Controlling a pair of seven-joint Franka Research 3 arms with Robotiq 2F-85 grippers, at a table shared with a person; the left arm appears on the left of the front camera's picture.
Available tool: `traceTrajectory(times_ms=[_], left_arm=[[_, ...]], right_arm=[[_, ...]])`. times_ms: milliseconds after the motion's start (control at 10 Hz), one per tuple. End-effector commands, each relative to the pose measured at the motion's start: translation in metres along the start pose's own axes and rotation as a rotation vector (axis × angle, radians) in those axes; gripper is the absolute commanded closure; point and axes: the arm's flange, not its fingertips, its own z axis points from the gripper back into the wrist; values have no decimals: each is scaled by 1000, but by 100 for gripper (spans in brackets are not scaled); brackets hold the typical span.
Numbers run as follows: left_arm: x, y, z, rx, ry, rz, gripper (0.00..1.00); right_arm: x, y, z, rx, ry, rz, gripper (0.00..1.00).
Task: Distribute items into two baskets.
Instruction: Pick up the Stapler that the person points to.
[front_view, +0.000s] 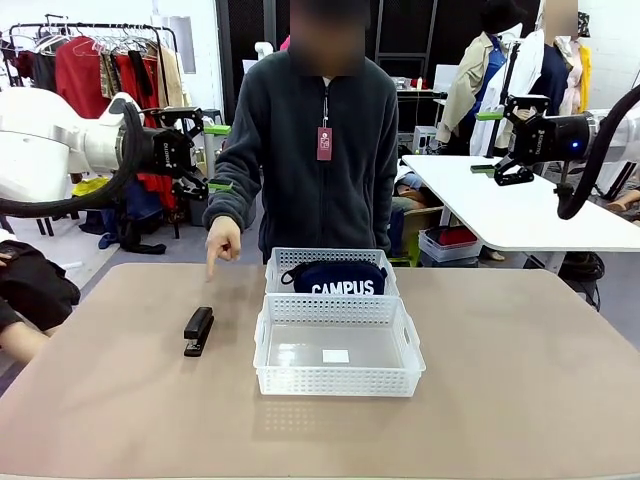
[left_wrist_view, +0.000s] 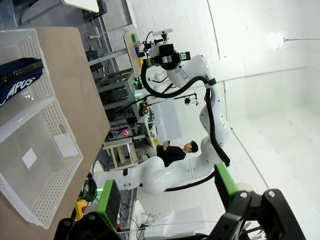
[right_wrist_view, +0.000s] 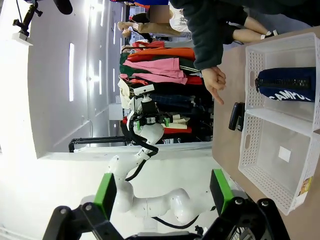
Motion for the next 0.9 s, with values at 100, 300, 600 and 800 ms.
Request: traceTrajectory(times_ms=[100,300,600,800], left_arm=[[-1,-2,0,-1,-1,-3,0],[-1,-2,0,-1,-1,-3,0],[-1,-2,0,-1,-1,-3,0],[-1,-2,0,-1,-1,-3,0]], right_arm=[[-2,1,0,0,2,1,0],[-2,1,0,0,2,1,0],[-2,1,0,0,2,1,0],[-2,1,0,0,2,1,0]])
